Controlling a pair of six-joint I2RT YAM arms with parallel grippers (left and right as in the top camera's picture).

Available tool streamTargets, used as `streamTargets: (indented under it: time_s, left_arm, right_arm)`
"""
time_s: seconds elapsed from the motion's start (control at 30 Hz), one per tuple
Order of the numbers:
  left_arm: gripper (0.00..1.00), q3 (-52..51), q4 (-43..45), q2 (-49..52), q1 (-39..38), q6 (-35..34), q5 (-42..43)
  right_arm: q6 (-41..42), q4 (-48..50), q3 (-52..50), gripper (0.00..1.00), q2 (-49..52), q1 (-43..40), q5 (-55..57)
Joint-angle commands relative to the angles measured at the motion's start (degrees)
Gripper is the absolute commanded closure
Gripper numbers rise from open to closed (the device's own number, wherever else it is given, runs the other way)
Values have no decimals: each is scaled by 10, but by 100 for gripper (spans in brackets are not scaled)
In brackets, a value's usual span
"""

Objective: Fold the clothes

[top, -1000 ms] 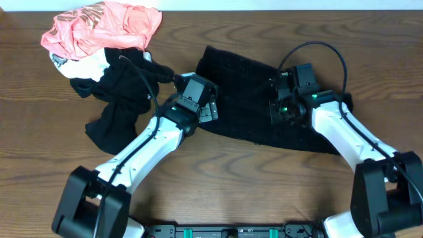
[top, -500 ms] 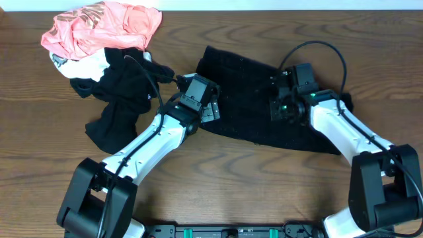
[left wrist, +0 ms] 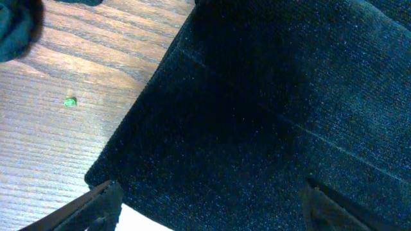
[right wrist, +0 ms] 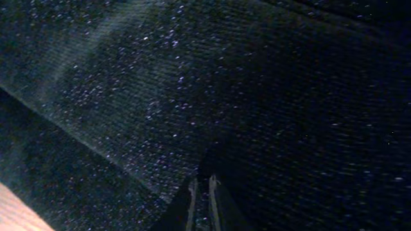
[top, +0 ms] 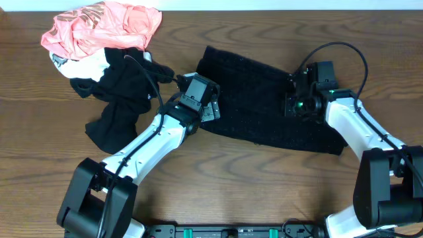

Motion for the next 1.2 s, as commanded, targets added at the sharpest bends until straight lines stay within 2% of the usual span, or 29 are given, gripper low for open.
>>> streamTargets:
  time_s: [0.0,0.23,0.47,0.6,0.8,1.1,1.17]
  left_arm:
    - [11,8,1,7,-1,-5,-2]
    - [11,8,1,7,-1,-5,-2]
    - [11,8,1,7,-1,-5,-2]
    - [11,8,1,7,-1,-5,-2]
    - [11,8,1,7,-1,-5,-3]
    - [11,8,1,7,-1,-5,-3]
    - [11,8,1,7,-1,-5,-3]
  right_arm:
    - [-12,1,14,94,-14,-1,-14]
    - [2,-35,75,90,-15,-35,14]
    - [38,-150,128,89,-15,-78,60]
    - [64,-217,124,87,-14,-96,99]
    - [77,-242,102,85,-13,-100,129]
    - [91,-262,50,87,-13,-100,129]
    - [91,-261,37,91,-13,-100,129]
